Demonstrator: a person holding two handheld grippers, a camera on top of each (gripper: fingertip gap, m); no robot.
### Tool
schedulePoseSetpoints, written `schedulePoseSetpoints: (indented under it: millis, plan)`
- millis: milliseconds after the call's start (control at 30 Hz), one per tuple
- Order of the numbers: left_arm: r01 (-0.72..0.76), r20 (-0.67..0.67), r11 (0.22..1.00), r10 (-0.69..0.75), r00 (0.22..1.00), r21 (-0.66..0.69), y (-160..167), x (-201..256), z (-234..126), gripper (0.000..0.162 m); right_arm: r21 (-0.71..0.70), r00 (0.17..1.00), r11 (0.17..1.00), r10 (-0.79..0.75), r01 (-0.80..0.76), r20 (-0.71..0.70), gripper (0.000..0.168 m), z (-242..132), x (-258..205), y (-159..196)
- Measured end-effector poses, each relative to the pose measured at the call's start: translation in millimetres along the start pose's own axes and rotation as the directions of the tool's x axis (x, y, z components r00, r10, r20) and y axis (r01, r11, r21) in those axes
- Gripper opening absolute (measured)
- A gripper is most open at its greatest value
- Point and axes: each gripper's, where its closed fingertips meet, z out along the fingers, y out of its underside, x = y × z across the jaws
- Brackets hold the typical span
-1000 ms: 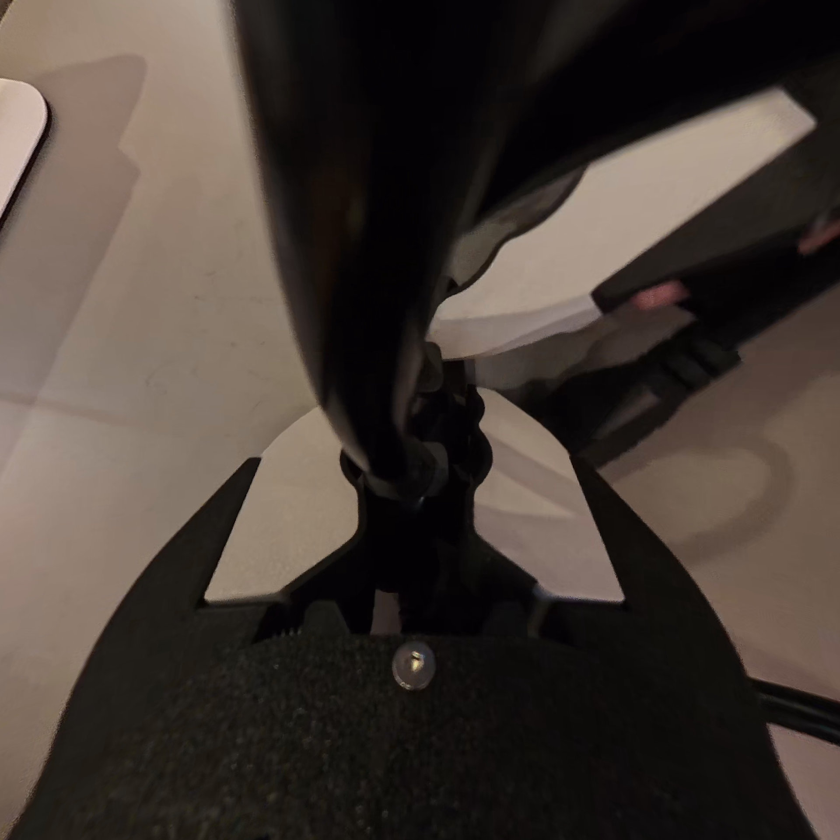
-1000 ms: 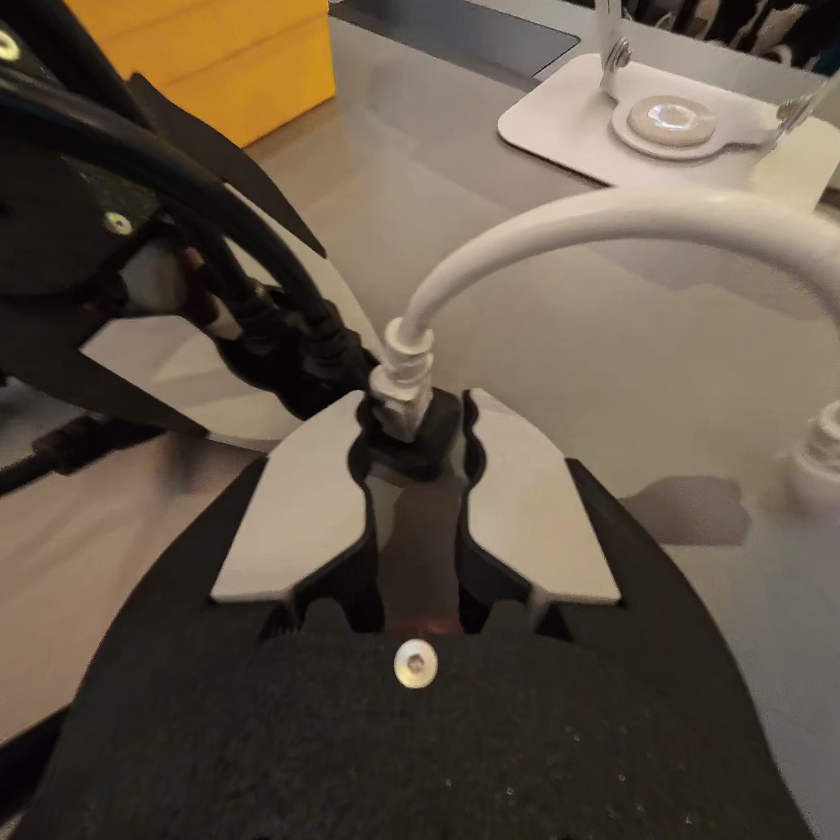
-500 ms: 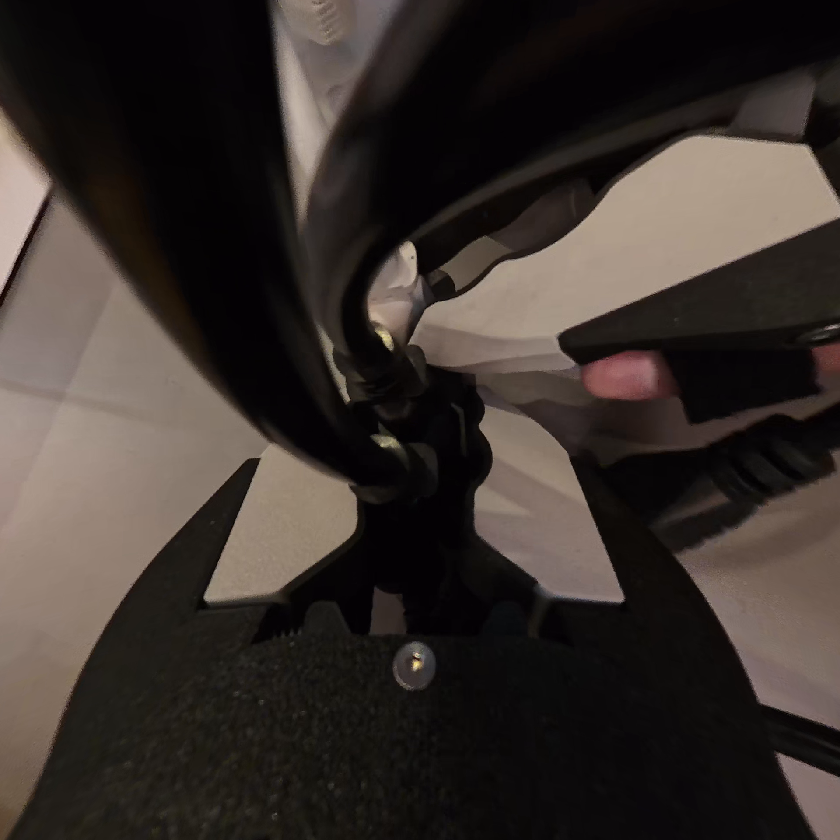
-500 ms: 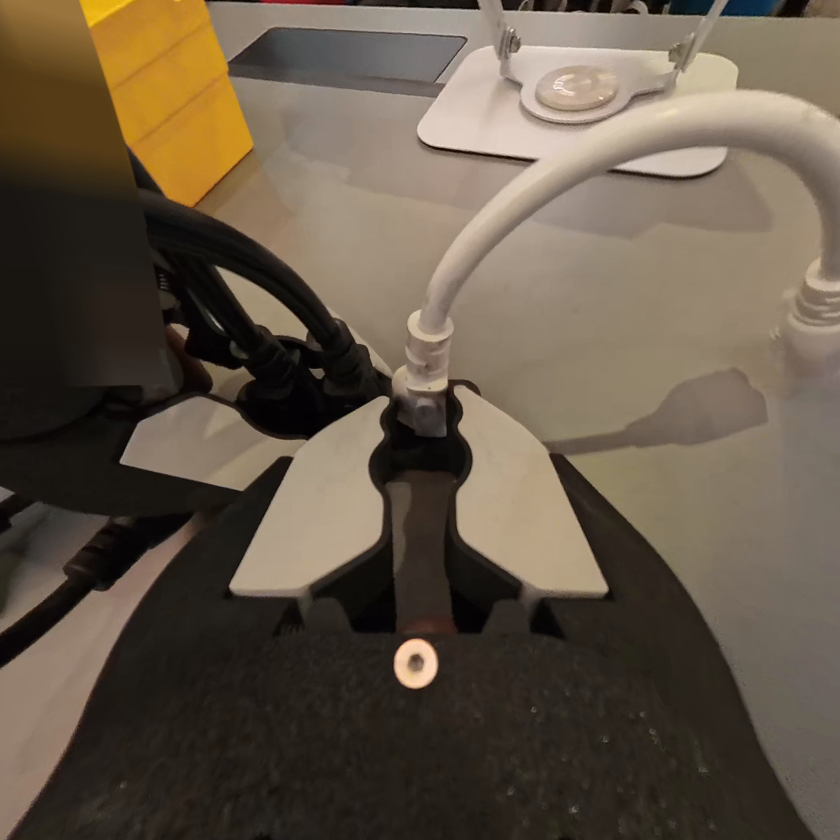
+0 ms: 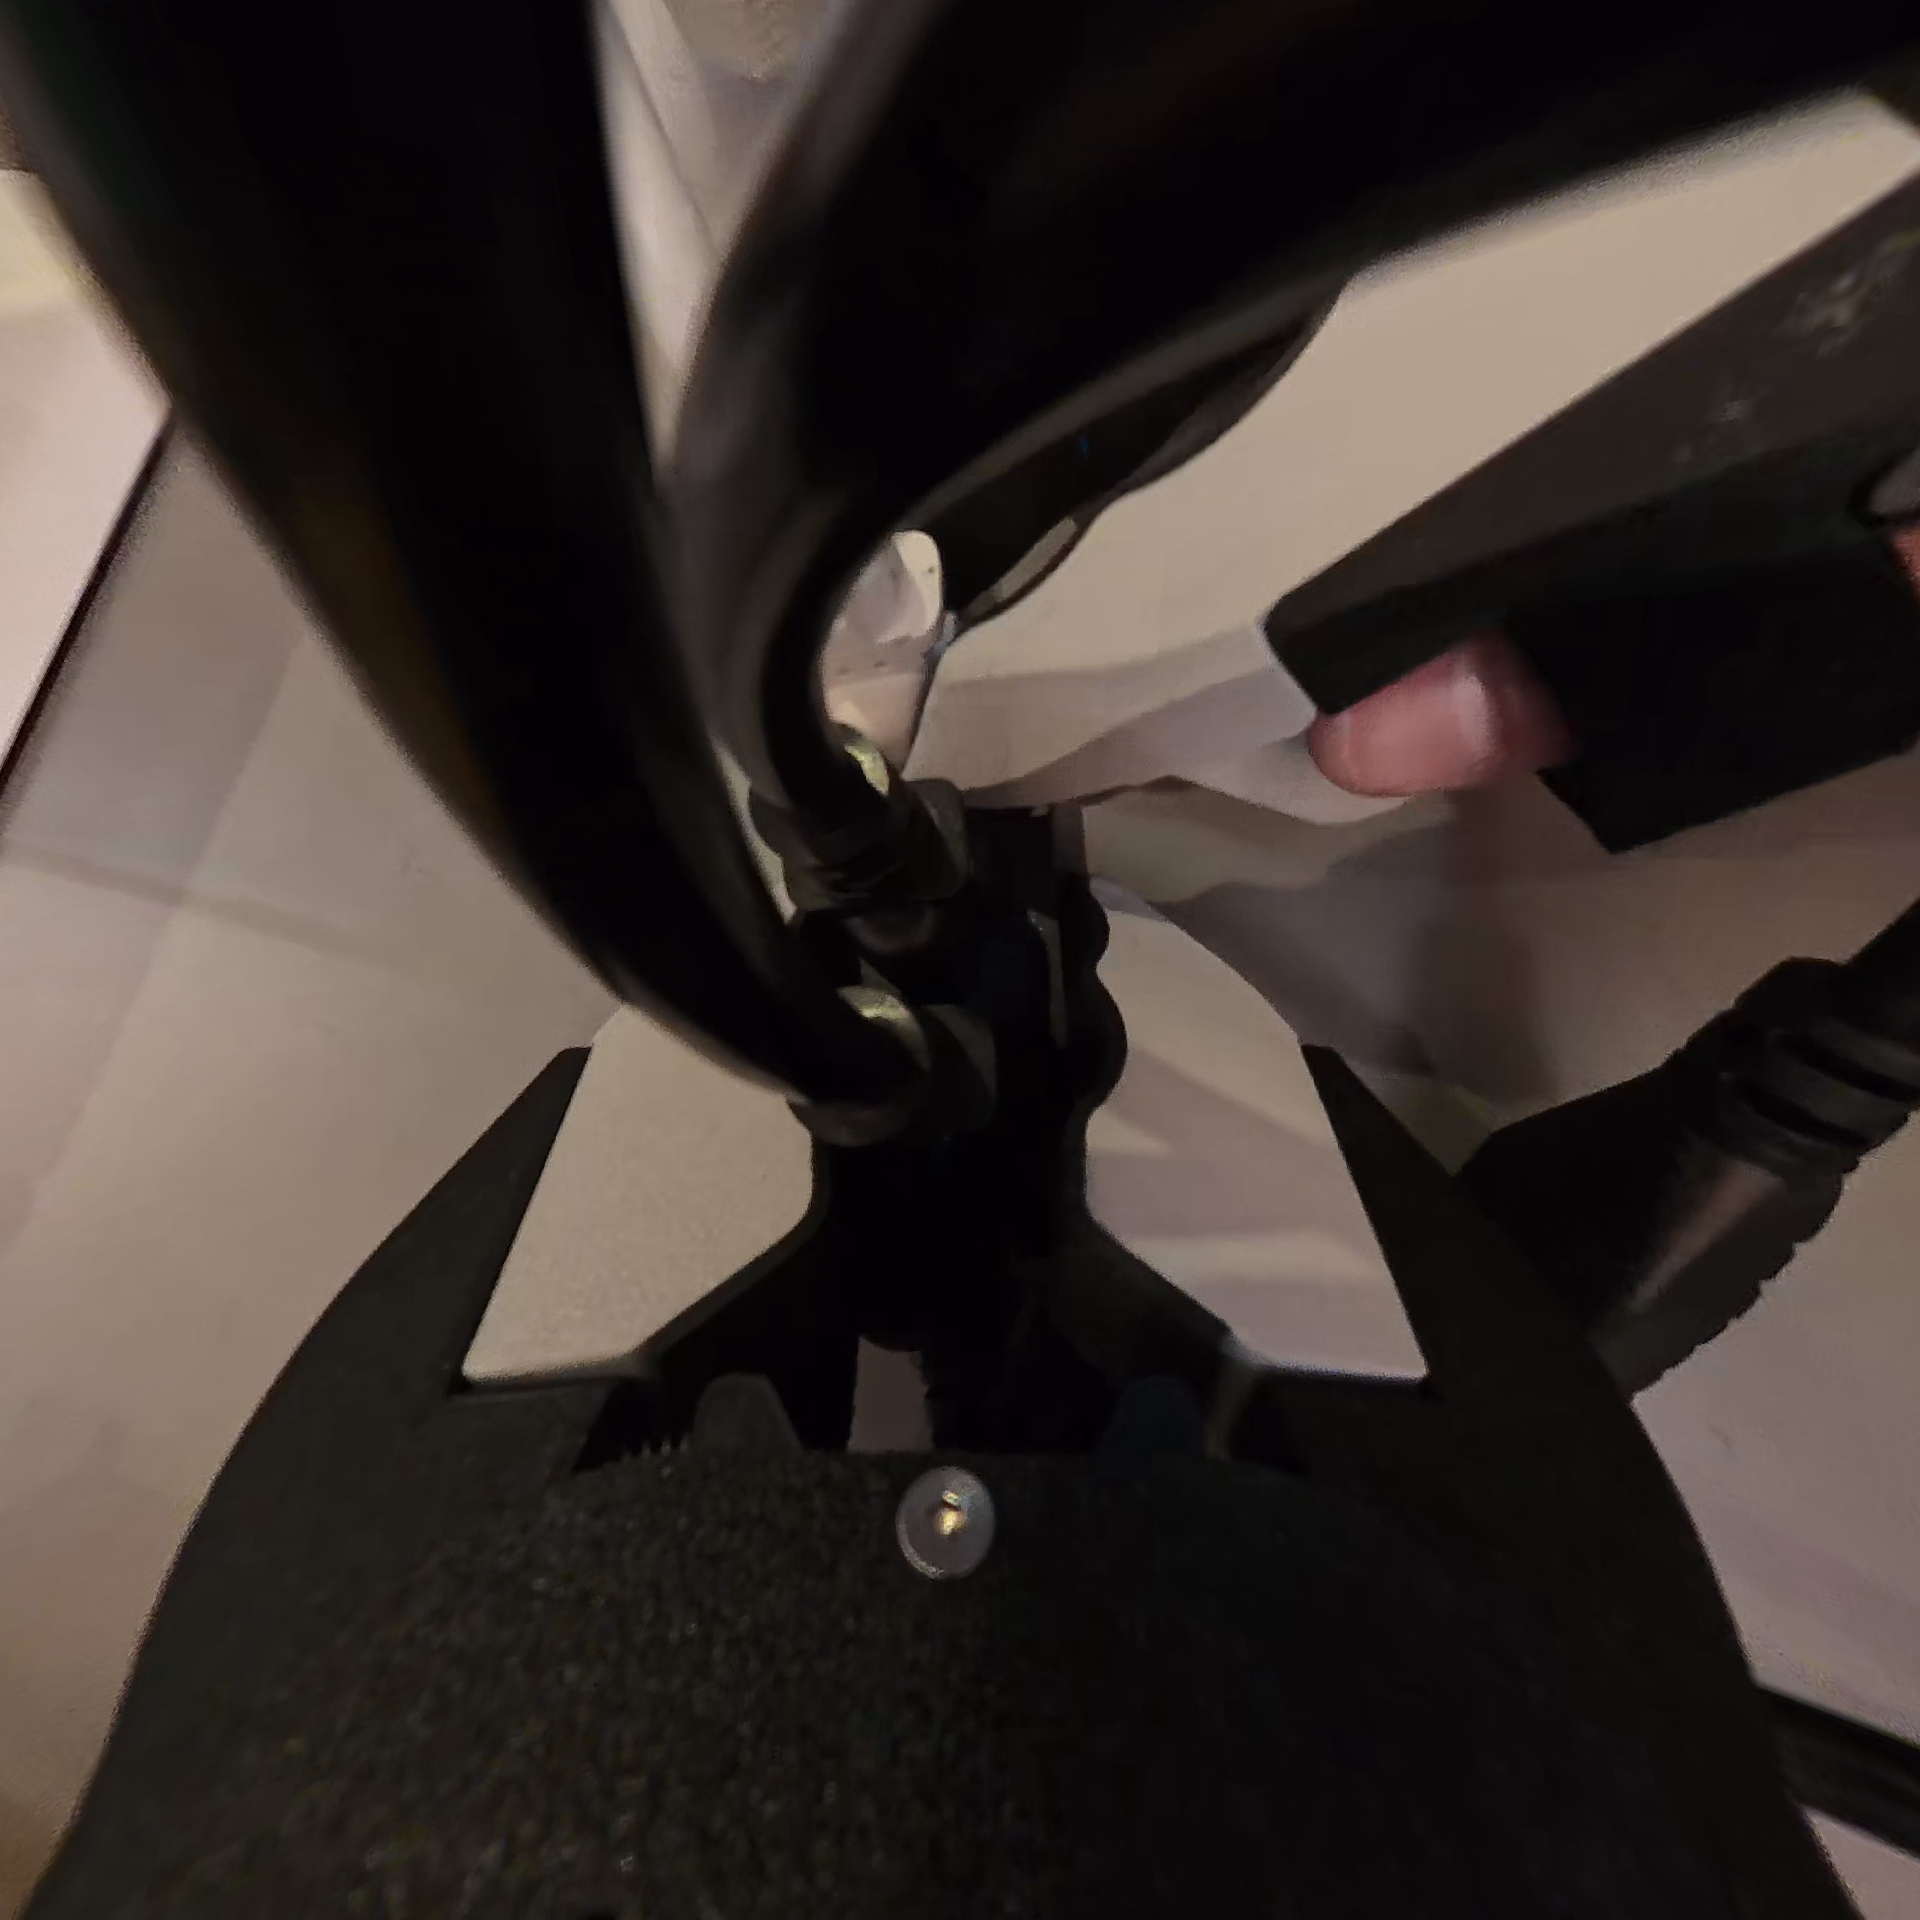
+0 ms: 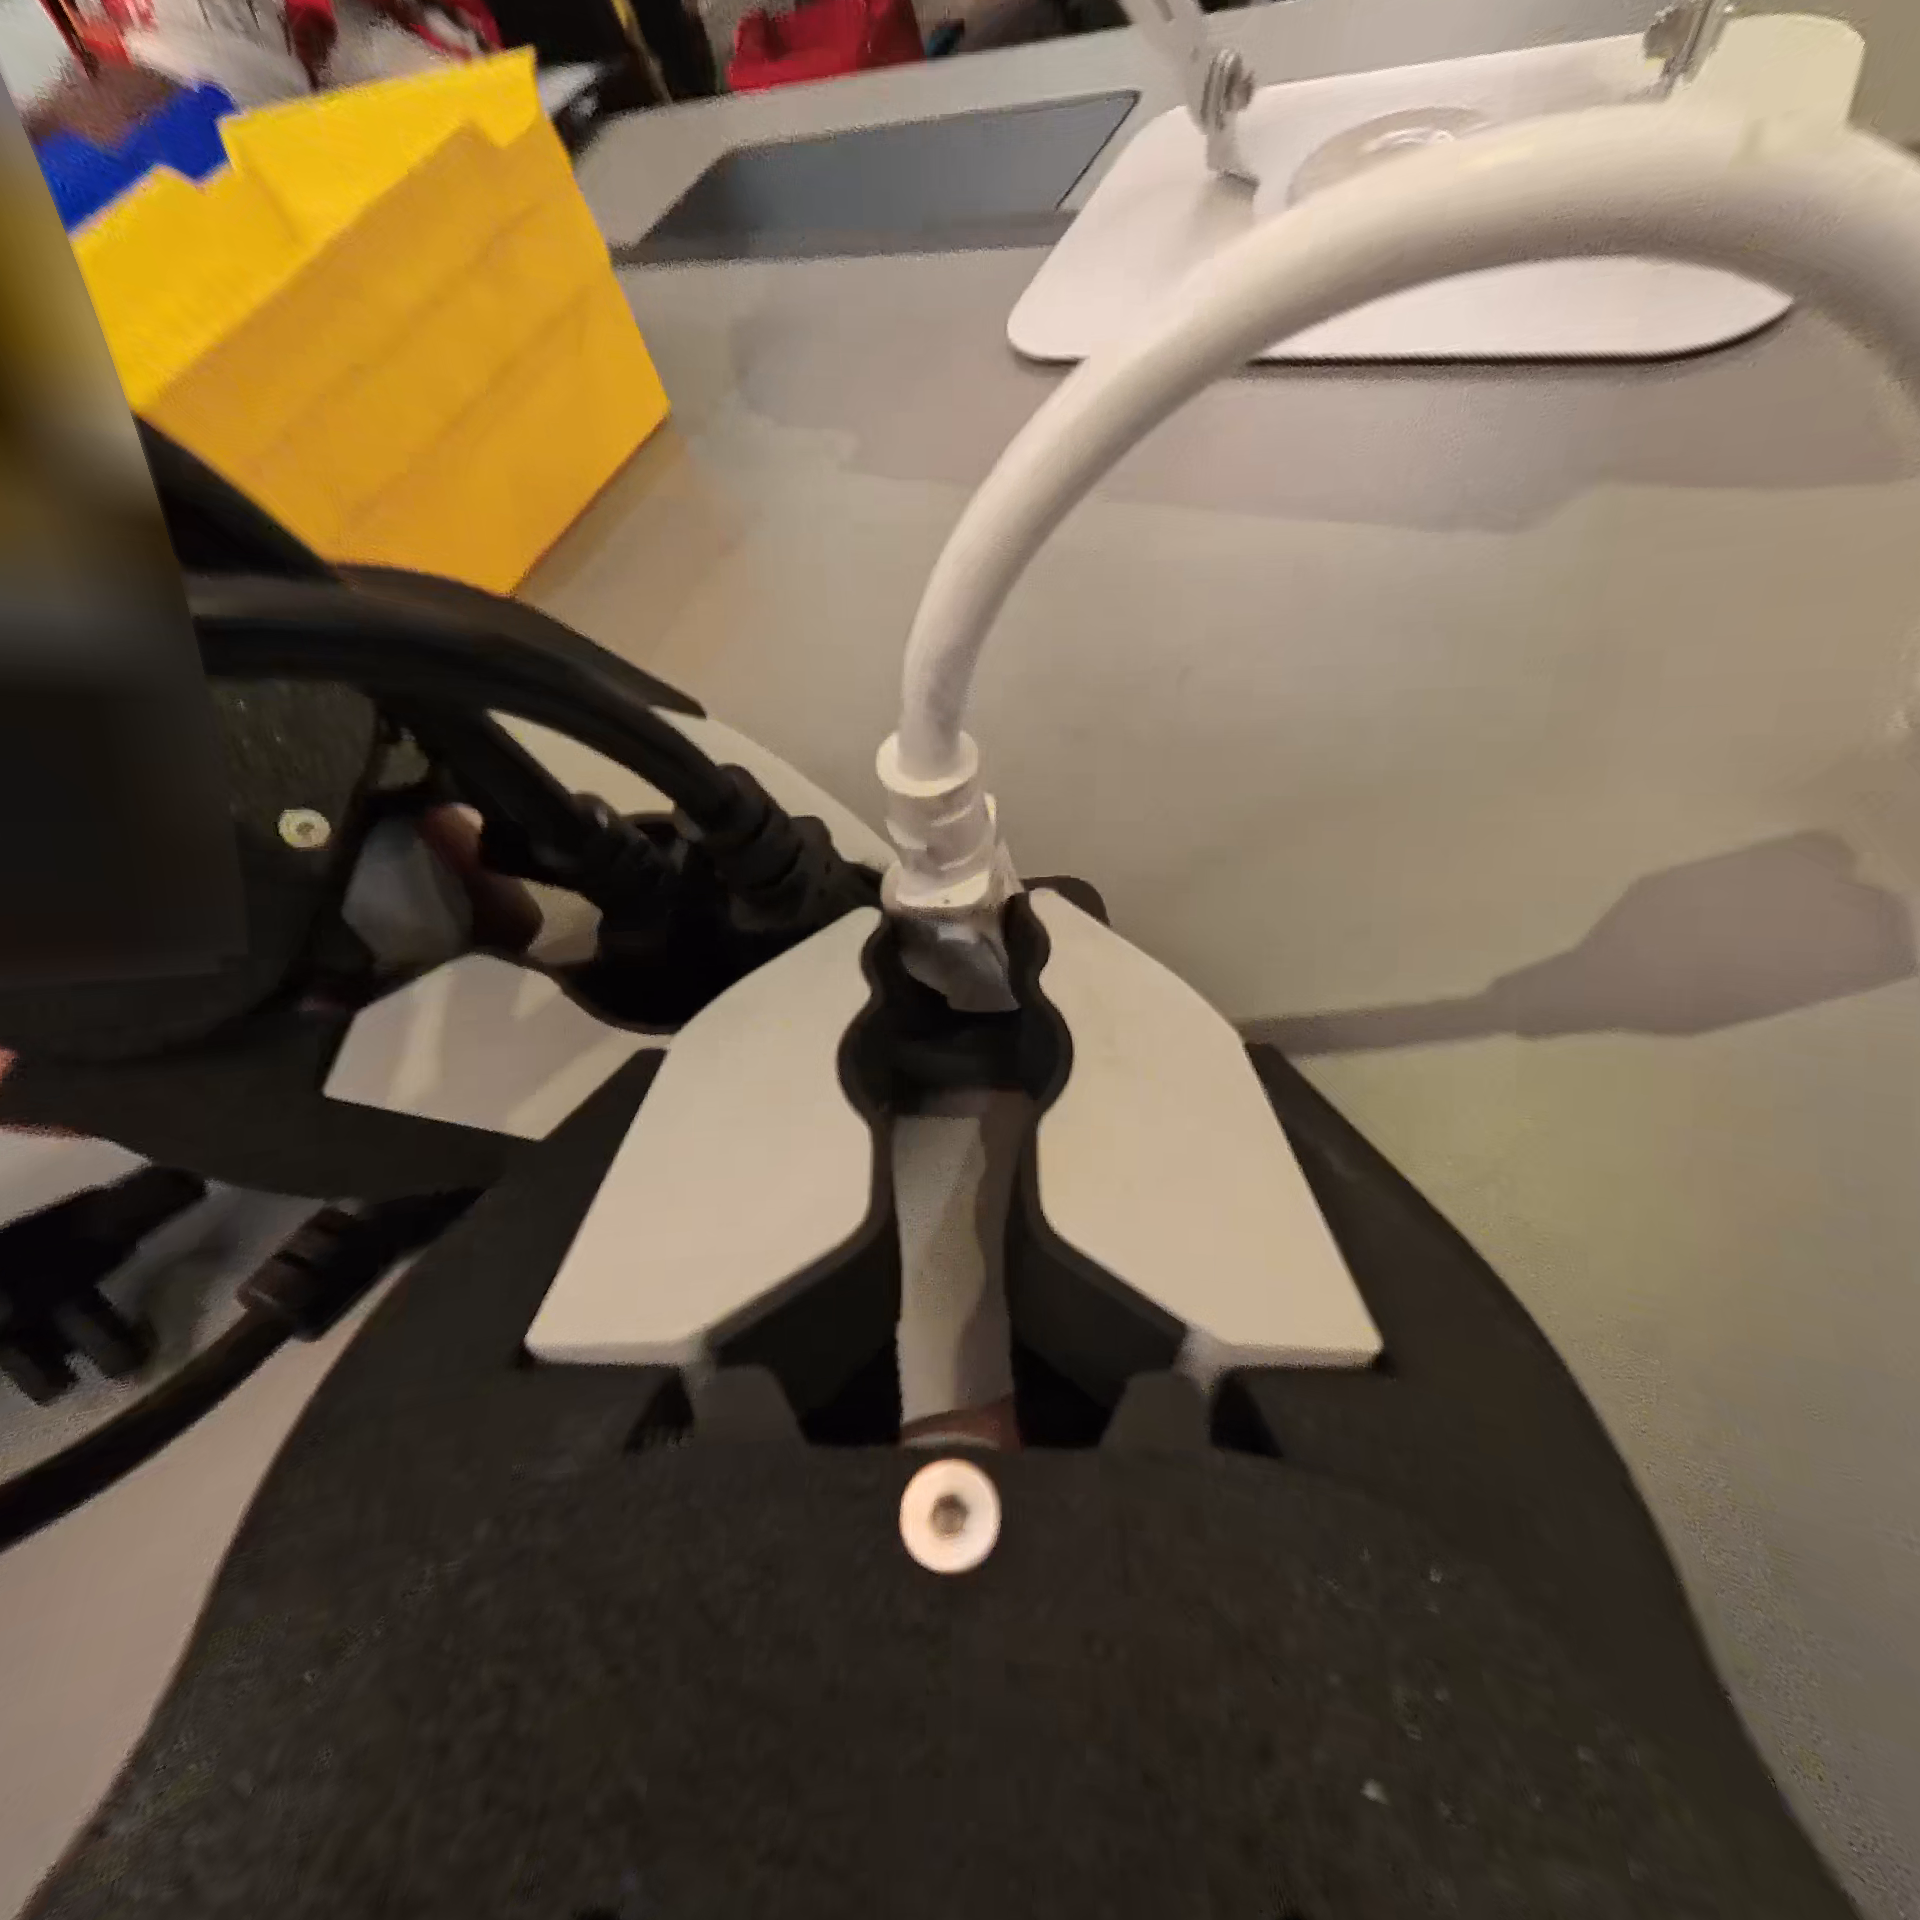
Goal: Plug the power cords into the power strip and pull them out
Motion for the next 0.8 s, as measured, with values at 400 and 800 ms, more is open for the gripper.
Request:
schedulePoseSetpoints:
  millis: [400, 800]
  plan:
    - [0.012, 0.005, 1.000, -0.012, 1.000, 0.029, -3.2, -0.4, 2.6, 0.045, 0.139, 0.998, 0.989, -0.037, 0.043, -0.047, 0.012, -7.7, 5.2, -18.4]
    - [0.003, -0.006, 0.998, -0.002, 1.000, 0.069, -9.8, 2.3, 5.6, 0.046, 0.221, 0.999, 0.974, -0.037, 0.043, -0.032, 0.010, -18.4, 6.7, -29.4]
